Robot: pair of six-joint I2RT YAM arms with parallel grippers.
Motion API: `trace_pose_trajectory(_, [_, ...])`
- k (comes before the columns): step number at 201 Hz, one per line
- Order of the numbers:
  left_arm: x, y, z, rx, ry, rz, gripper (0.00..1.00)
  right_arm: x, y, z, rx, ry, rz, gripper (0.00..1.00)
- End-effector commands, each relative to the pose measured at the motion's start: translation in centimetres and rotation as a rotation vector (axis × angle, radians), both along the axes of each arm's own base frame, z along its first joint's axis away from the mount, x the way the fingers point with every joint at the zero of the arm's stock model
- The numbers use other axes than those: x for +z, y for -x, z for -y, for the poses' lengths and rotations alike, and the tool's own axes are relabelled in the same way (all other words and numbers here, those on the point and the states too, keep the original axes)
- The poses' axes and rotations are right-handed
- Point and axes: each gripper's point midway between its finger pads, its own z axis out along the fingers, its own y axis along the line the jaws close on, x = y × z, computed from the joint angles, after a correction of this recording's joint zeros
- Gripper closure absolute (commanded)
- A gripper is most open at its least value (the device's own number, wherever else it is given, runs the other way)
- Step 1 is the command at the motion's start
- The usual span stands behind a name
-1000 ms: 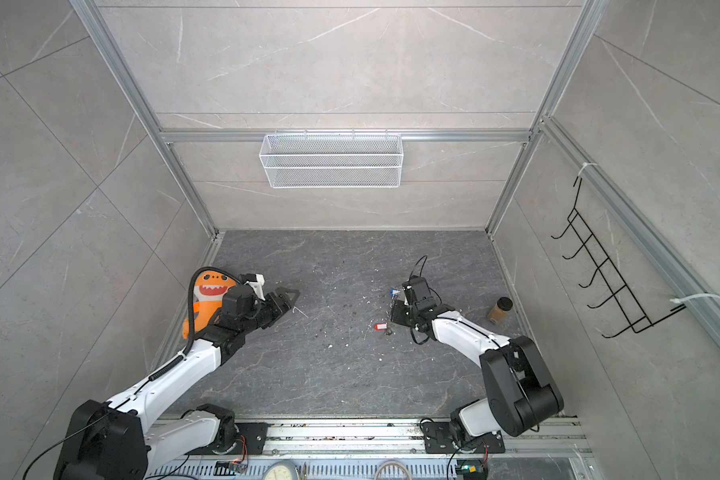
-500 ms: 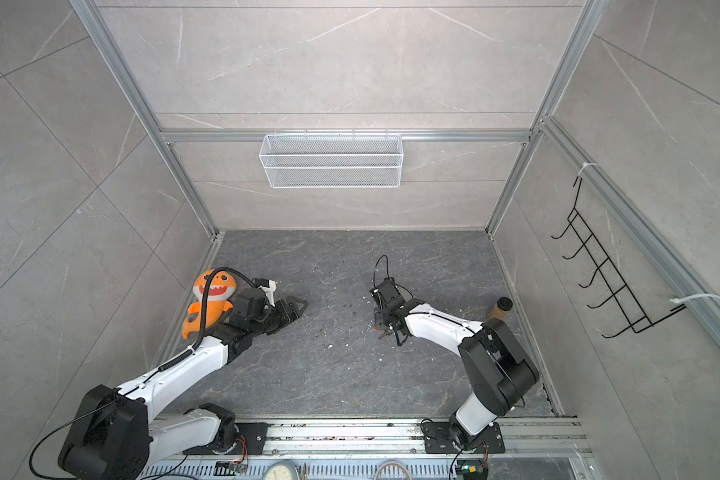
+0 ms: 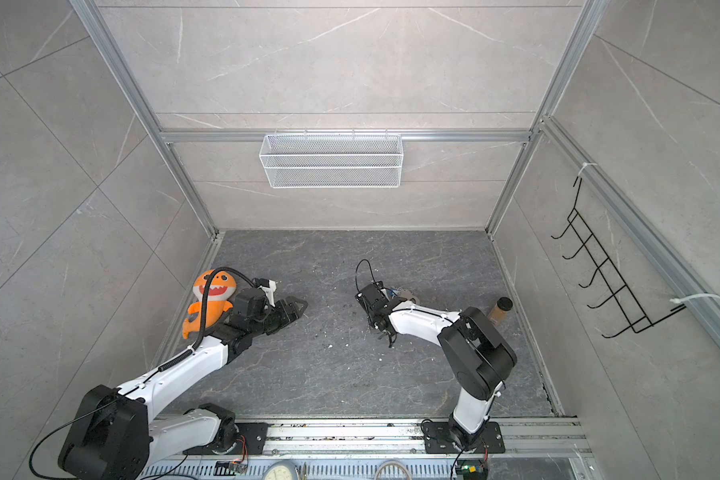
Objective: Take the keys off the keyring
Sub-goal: 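Move the right gripper over the steel keyring plate while the left arm rises, then close the right gripper on the edge of the steel keyring plate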
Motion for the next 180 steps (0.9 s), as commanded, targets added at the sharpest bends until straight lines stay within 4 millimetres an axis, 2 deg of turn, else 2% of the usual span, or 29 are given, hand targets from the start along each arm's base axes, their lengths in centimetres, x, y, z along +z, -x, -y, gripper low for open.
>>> trace_pose_trajectory(1, [1.0,-0.2,-0.1,-0.006,-0.022,0.032,0.18,-0.1,-0.3,-0.3,0.008,0.02,-0.007,0.73])
trace_pose_trajectory(117, [1.5,-0.1,-0.2,-0.006,-0.025,0.046,0.18,-1.4,-0.5,-0.1,-0.002,0.058,-0.02,0.79])
trace_pose_trajectory(146, [1.6,-0.1,-0.2,-0.009,-0.021,0.046,0.18,-1.2,-0.7,0.5,-0.023,0.086,-0.001,0.83])
trace_pose_trajectory(180, [1.7,0.0,-0.2,-0.008,-0.02,0.051,0.18,-1.1,-0.8,0.6,-0.027,0.086,0.012,0.92])
